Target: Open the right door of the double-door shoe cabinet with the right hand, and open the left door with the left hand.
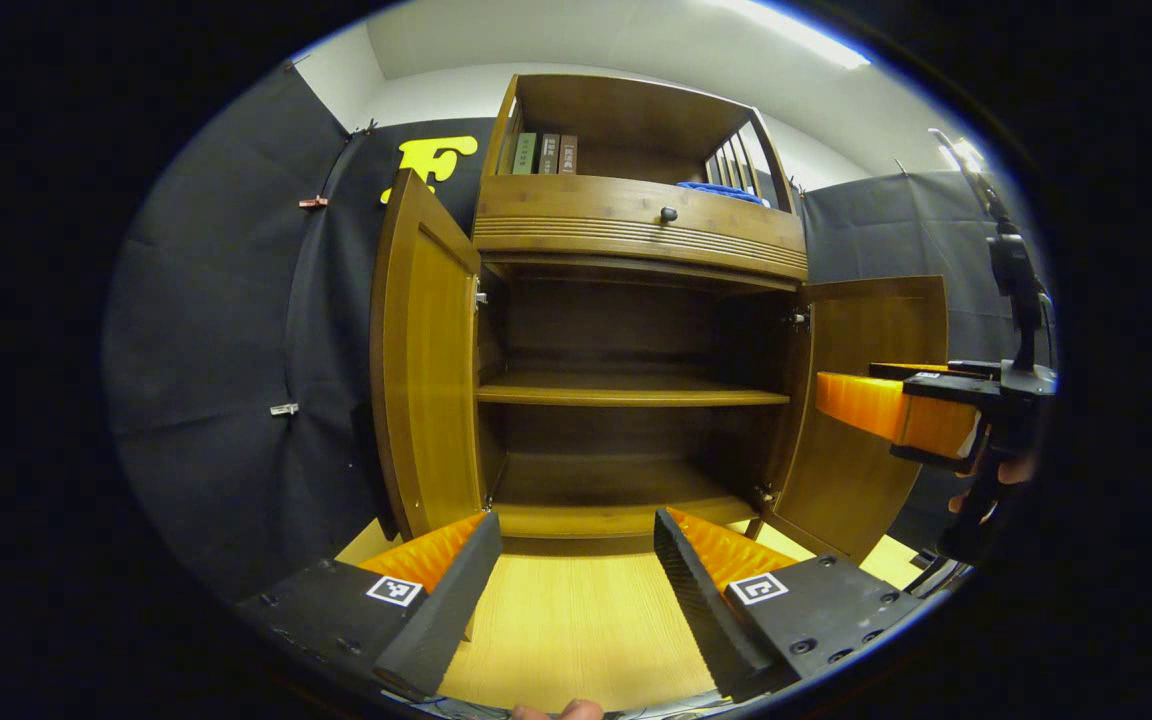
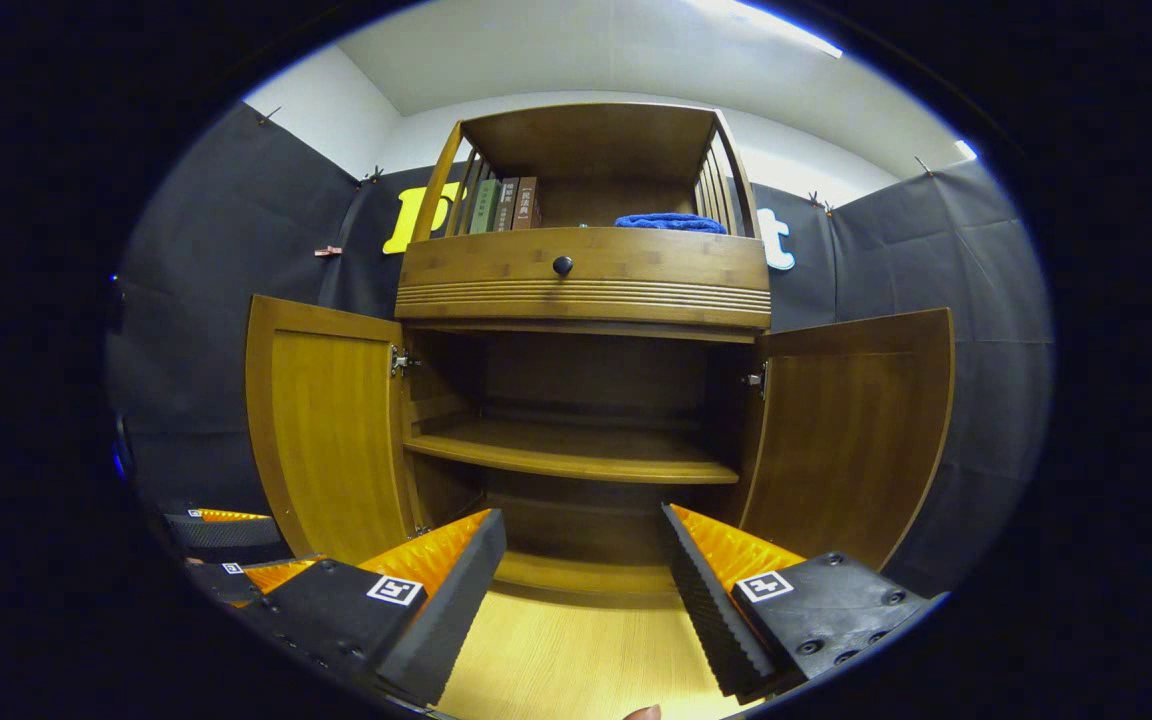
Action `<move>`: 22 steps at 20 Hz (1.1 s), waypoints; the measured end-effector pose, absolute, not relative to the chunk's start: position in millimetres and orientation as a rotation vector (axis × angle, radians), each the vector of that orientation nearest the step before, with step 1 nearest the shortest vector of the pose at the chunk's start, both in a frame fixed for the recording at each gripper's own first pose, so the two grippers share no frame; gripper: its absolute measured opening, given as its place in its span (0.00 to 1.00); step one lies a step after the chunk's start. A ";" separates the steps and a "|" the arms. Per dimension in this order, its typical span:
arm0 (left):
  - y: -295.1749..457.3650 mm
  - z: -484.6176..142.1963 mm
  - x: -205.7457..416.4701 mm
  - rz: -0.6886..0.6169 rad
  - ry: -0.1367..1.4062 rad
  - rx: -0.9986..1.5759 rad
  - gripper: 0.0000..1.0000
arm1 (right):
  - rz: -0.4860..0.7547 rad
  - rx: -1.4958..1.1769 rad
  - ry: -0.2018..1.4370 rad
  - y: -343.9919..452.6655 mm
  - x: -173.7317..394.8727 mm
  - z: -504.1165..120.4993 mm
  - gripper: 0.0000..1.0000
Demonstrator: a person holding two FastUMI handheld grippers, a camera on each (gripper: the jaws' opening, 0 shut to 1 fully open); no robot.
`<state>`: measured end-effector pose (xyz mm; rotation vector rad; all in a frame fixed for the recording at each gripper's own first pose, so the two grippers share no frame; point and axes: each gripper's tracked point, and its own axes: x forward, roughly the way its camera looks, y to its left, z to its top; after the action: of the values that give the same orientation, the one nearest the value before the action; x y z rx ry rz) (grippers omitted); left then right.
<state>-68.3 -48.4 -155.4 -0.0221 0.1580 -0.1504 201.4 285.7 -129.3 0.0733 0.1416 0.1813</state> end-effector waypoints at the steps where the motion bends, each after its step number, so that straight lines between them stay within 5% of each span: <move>1: -50.1 -155.3 -68.3 -0.153 0.157 -0.024 0.95 | 0.182 0.072 0.141 286.2 201.1 -129.3 0.96; 22: -55.7 -157.7 -63.2 -0.154 0.161 -0.016 0.95 | 0.199 0.063 0.151 284.6 202.0 -134.8 0.96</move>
<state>-63.2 -55.7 -157.7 -0.0164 0.1613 -0.1543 202.0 284.6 -134.8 0.0634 0.1506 0.1986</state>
